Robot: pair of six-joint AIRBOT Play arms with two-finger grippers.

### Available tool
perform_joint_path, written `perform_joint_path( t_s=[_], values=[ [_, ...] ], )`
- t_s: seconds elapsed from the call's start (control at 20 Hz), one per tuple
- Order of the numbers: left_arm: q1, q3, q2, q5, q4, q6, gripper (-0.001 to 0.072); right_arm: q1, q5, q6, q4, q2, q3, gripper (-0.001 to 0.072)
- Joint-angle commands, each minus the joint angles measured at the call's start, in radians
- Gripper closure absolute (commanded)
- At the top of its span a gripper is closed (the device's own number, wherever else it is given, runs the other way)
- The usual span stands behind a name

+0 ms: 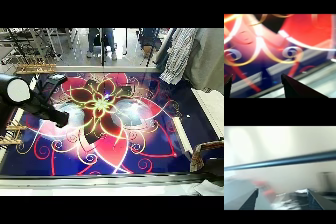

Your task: Fold the clothes and pants, and hang the long-sleeved shirts on hangers.

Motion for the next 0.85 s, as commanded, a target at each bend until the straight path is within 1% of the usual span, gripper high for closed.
perform_joint_path(
  t_s=[0.0, 0.05, 0.1, 0.15, 0.2, 0.3, 0.5, 0.8],
  values=[
    [0.010, 0.000, 0.008, -0.005, 0.608, -0.128, 0.0066, 0.264, 0.320, -0.354, 0.423, 0.069, -0.001, 0.0018],
    [0.017, 0.000, 0.015, 0.032, 0.704, -0.145, 0.0066, 0.344, 0.484, -0.370, 0.452, 0.057, -0.003, 0.0018],
    [0.024, 0.000, 0.022, 0.068, 0.751, -0.144, 0.0066, 0.427, 0.622, -0.369, 0.449, 0.043, -0.020, 0.0018],
    [0.027, 0.000, 0.026, 0.083, 0.755, -0.142, 0.0066, 0.495, 0.700, -0.371, 0.431, 0.029, -0.045, 0.0018],
    [0.027, 0.000, 0.026, 0.085, 0.755, -0.140, 0.0066, 0.539, 0.706, -0.373, 0.393, 0.014, -0.063, 0.0018],
    [0.027, 0.000, 0.021, 0.085, 0.744, -0.140, 0.0066, 0.580, 0.638, -0.368, 0.320, -0.020, -0.068, 0.0018],
    [0.026, 0.000, 0.015, 0.085, 0.743, -0.140, 0.0066, 0.580, 0.594, -0.365, 0.319, -0.051, -0.069, 0.0016],
    [0.026, 0.000, 0.013, 0.085, 0.740, -0.140, 0.0066, 0.580, 0.594, -0.365, 0.319, -0.050, -0.069, 0.0016]
  ],
)
